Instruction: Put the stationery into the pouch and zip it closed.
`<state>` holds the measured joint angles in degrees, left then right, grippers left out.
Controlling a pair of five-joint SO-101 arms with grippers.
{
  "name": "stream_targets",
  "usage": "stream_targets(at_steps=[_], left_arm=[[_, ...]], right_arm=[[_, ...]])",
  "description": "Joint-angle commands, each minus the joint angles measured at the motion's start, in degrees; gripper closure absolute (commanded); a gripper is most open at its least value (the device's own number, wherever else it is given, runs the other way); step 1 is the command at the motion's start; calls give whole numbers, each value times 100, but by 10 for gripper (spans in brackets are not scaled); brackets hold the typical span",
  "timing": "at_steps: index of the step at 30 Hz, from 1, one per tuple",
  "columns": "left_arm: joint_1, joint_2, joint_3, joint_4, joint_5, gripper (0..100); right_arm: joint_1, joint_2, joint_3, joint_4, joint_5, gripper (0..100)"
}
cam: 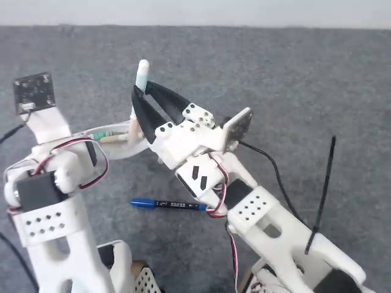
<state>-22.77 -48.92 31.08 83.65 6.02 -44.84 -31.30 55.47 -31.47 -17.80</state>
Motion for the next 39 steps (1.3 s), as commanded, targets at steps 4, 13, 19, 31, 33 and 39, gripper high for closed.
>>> stream_targets(at_steps=[4, 13, 19, 31, 33, 39], left_arm=[[-132, 26, -251, -26, -44, 990], [-132, 26, -251, -18, -44, 990], [-132, 26, -251, -26, -44, 990], [-105, 26, -251, -35, -26, 990], [-105, 26, -251, -35, -26, 990], [-105, 26, -251, -35, -26, 990]], right_arm=[[-84, 629, -9, -75, 422, 991], [-453, 479, 308, -101, 993, 991], [-453, -347, 932, -1077, 1002, 991], [-444, -541, 721, -1780, 1011, 991], [-444, -347, 545, -1789, 1011, 991], [-514, 585, 396, -1842, 1160, 991]])
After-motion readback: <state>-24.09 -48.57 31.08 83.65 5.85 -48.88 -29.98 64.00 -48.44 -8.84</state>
